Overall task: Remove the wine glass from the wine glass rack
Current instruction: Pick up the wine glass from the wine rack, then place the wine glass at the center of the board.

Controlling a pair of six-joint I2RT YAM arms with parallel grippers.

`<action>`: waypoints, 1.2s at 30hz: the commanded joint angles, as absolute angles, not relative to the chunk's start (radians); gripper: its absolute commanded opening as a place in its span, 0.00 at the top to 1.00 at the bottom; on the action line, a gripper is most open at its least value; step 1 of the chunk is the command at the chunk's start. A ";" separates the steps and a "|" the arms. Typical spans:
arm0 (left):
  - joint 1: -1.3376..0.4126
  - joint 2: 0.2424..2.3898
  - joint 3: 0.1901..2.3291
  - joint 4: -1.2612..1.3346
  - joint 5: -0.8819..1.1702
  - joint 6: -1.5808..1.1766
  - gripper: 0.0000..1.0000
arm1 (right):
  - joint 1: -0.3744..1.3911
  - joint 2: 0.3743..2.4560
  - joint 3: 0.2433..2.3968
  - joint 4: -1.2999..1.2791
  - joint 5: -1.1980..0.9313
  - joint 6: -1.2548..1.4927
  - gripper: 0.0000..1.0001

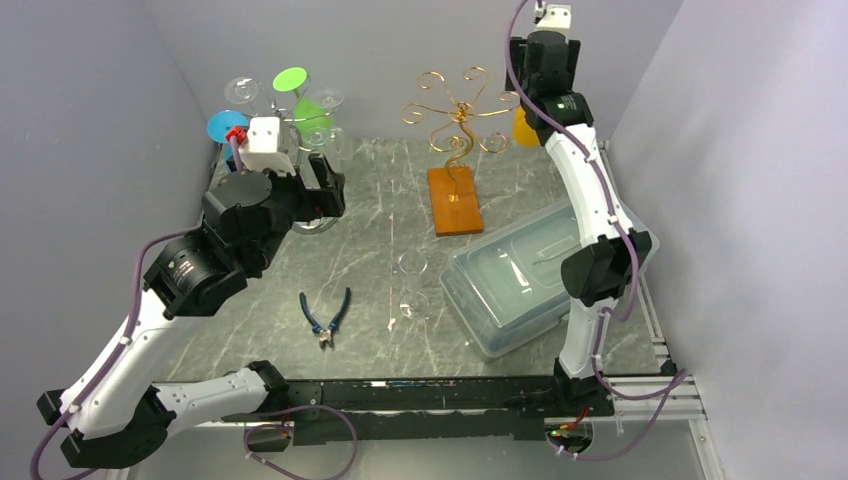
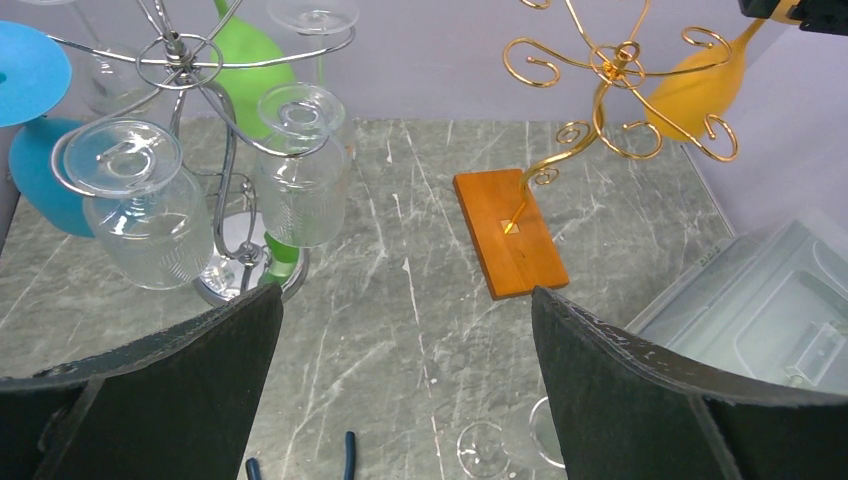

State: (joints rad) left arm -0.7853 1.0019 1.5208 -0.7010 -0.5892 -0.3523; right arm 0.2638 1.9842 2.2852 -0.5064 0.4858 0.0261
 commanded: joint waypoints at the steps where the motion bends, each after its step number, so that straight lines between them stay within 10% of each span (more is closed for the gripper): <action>1: -0.788 0.983 1.534 -0.677 -0.558 -0.340 0.00 | 0.253 1.842 2.235 -0.456 0.579 0.043 0.53; 21: -0.785 1.014 1.480 -0.551 -0.281 -0.416 0.01 | 0.280 1.369 1.989 -0.719 0.297 0.322 0.55; 36: -0.483 1.098 1.396 -0.213 0.364 -0.760 0.05 | 0.304 1.243 1.890 -0.531 -0.195 0.669 0.55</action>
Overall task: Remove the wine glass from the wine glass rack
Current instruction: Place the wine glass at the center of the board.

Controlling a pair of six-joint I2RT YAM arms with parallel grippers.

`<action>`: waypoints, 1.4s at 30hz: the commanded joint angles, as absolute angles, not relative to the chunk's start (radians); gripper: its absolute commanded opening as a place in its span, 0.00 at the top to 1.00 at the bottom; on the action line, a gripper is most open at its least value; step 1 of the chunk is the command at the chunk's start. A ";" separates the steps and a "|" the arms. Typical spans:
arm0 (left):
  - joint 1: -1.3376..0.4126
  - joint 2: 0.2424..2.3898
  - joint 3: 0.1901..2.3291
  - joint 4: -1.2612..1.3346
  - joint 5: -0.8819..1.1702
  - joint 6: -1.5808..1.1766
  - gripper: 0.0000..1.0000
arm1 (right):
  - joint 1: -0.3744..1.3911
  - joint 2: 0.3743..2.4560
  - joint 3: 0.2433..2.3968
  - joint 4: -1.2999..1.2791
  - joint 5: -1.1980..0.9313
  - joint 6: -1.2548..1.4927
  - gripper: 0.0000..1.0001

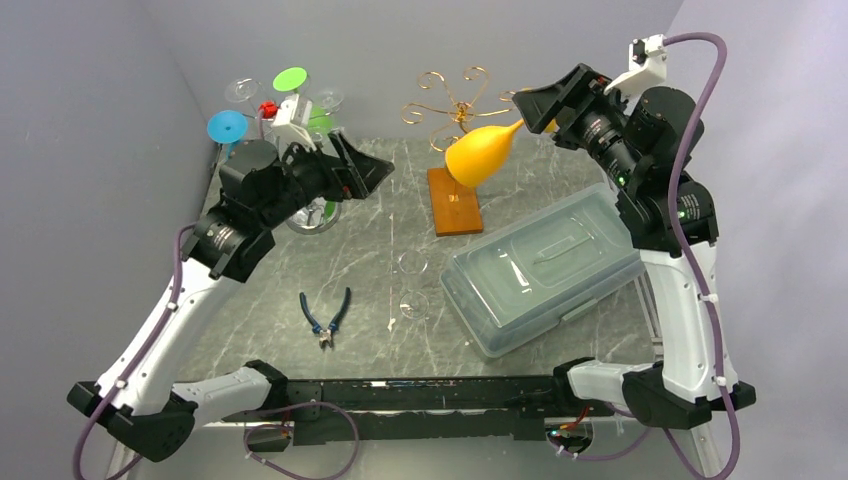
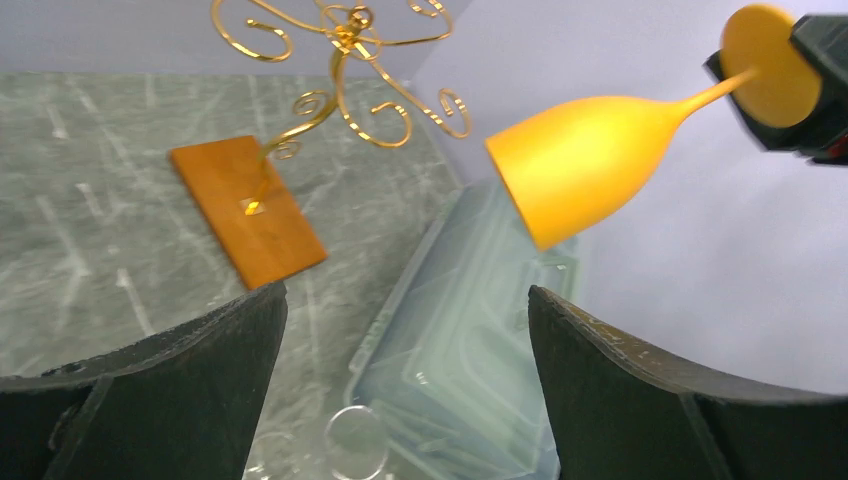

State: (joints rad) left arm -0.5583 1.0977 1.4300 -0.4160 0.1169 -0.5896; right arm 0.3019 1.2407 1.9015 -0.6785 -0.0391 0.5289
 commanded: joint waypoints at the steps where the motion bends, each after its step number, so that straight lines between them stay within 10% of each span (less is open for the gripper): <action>1: -0.463 1.099 1.384 -0.178 0.393 -0.794 0.06 | 0.304 1.252 1.891 -0.512 -0.210 0.694 0.55; 42: -0.288 1.230 1.108 0.724 0.600 -1.741 0.61 | 0.331 1.380 1.614 0.185 -0.468 1.086 0.53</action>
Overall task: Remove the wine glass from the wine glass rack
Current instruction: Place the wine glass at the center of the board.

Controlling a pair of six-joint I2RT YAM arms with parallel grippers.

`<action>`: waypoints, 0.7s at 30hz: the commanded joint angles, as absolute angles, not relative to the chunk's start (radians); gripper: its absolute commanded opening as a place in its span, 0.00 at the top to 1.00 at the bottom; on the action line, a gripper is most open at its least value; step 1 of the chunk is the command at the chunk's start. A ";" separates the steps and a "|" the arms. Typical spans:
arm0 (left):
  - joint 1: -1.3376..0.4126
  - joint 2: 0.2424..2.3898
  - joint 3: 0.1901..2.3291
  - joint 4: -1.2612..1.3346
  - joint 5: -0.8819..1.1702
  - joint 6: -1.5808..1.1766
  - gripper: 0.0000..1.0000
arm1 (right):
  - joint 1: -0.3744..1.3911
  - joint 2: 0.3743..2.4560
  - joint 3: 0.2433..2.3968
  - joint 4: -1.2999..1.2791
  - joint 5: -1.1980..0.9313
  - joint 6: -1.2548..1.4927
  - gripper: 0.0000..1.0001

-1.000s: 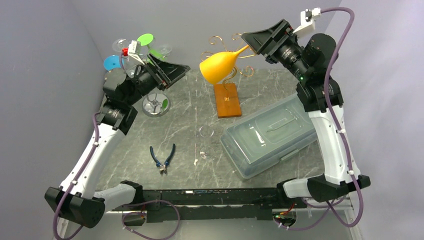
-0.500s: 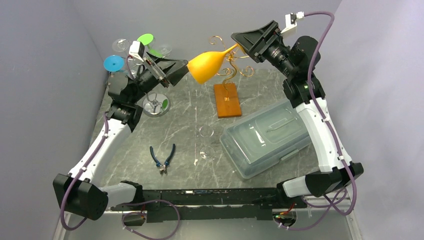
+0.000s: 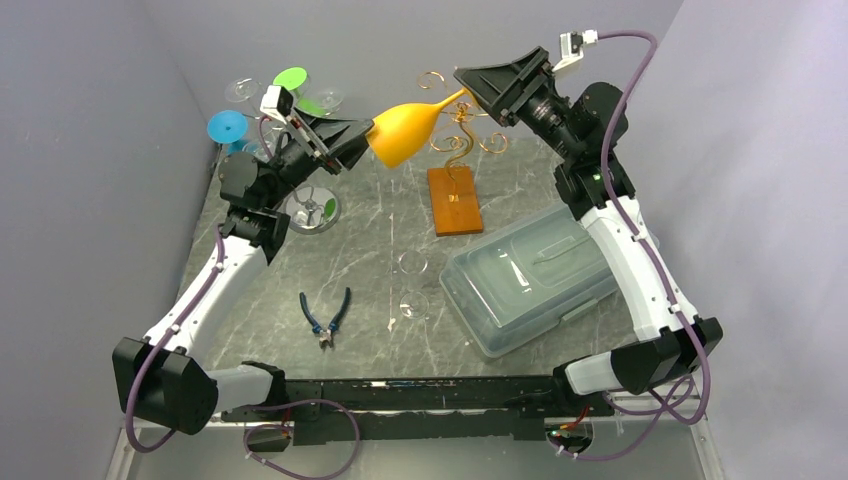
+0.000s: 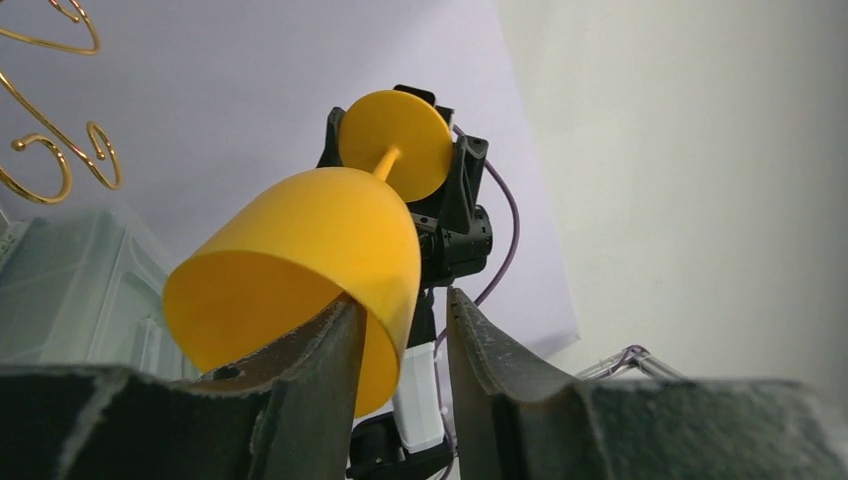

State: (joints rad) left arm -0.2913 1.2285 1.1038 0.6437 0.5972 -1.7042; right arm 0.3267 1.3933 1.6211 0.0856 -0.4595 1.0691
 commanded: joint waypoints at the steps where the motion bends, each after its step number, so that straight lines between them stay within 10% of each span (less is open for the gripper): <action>1: -0.288 1.232 1.110 0.723 0.602 -1.741 0.62 | 0.333 1.381 1.614 0.185 -0.468 1.083 0.53; 14: -0.290 1.221 1.109 0.716 0.624 -1.728 1.00 | 0.358 1.374 1.591 0.176 -0.466 1.044 0.51; 21: -0.290 1.153 1.105 0.601 0.618 -1.636 1.00 | 0.360 1.341 1.576 0.104 -0.453 0.991 0.06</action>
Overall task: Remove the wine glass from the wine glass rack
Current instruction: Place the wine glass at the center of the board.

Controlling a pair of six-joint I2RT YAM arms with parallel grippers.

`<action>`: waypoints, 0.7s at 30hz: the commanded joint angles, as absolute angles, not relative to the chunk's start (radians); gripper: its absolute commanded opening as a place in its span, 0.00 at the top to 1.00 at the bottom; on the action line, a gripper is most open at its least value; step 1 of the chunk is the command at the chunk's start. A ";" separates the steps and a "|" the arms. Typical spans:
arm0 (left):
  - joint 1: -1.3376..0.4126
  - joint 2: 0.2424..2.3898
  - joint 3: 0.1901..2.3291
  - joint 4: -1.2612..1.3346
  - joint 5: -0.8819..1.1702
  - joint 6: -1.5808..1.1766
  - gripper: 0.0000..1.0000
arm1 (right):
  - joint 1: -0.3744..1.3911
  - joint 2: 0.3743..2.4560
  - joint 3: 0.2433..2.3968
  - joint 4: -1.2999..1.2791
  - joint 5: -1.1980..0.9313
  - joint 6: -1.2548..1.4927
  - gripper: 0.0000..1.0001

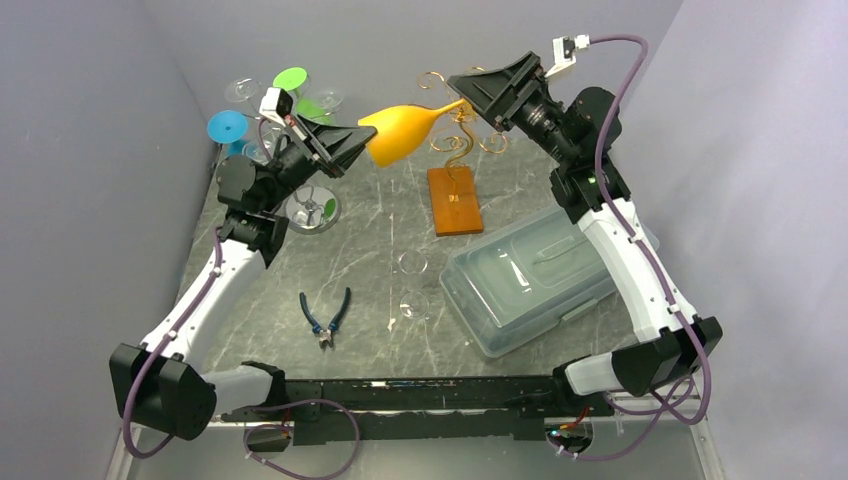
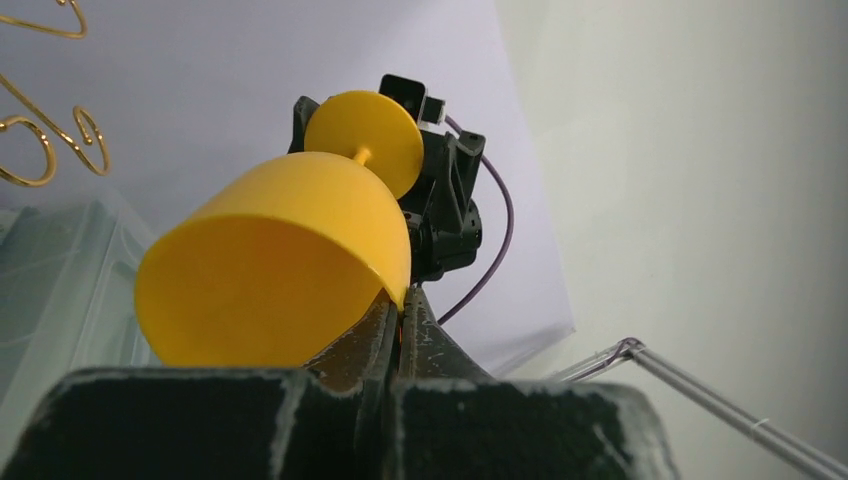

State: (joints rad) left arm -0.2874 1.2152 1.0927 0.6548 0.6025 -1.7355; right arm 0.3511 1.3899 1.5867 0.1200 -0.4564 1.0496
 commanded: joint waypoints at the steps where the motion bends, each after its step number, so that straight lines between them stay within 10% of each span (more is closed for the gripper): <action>1: -0.290 1.140 1.114 0.566 0.621 -1.609 1.00 | 0.360 1.333 1.574 0.084 -0.446 0.980 0.03; 21: -0.289 0.938 1.705 -1.018 0.310 -0.642 1.00 | 0.403 1.272 1.689 -0.501 -0.207 0.632 0.00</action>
State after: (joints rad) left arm -0.2905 0.9558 1.6299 -0.6277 0.4553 -0.8848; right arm 0.3687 1.2560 1.6131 -0.3733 -0.2859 0.7349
